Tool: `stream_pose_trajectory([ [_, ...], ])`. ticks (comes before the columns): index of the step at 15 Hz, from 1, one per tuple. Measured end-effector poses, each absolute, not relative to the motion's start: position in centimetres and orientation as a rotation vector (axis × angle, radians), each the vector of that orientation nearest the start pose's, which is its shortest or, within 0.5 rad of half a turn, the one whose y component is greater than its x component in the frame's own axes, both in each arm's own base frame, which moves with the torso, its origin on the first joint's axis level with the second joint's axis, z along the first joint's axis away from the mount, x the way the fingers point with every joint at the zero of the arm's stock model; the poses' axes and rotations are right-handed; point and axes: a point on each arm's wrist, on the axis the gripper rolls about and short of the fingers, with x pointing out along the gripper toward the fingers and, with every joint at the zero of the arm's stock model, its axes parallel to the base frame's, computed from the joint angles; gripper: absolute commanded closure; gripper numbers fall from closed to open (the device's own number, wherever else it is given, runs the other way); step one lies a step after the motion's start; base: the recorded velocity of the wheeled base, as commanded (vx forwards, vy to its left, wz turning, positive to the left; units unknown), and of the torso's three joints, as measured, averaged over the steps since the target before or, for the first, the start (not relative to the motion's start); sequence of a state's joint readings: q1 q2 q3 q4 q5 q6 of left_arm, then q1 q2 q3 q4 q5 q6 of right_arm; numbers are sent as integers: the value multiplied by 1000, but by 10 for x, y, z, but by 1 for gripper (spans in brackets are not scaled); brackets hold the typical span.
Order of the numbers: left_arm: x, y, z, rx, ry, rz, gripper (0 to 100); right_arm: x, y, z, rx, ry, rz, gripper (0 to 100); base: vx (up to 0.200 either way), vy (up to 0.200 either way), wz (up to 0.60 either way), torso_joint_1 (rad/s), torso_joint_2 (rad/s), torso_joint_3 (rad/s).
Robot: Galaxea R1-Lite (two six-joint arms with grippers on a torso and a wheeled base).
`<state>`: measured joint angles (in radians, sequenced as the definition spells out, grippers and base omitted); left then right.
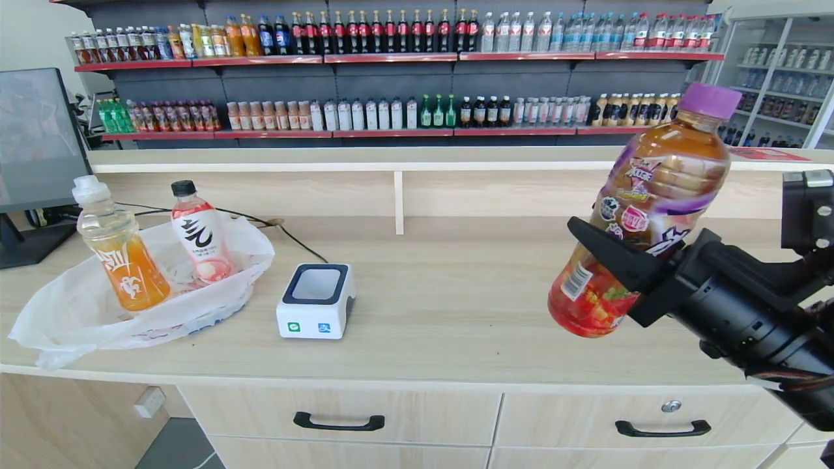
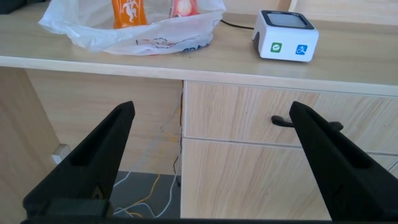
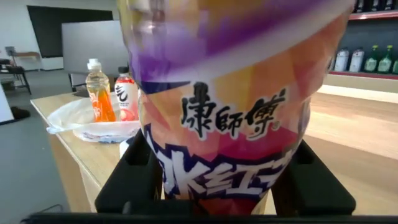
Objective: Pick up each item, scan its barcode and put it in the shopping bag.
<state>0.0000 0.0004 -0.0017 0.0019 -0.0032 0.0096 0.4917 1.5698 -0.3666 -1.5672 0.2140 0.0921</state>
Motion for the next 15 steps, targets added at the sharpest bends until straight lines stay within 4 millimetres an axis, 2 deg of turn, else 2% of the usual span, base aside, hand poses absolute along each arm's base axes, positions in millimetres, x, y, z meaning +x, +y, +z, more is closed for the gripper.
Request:
stream_pose_trajectory([
  [1, -23, 0, 76, 9, 1, -3, 0, 202, 108, 198, 129, -330, 694, 100, 0, 0, 0, 0, 0, 0],
  [4, -23, 0, 76, 10, 0, -3, 0, 206, 101, 192, 90, -316, 653, 100, -200, 0, 0, 10, 4, 2],
  [8, -23, 0, 76, 9, -1, -3, 0, 206, 100, 192, 103, -314, 651, 100, 0, 0, 0, 0, 0, 0],
  [15, -23, 0, 76, 8, 1, -4, 0, 207, 98, 191, 88, -310, 642, 100, 0, 200, 0, 7, 7, -1],
])
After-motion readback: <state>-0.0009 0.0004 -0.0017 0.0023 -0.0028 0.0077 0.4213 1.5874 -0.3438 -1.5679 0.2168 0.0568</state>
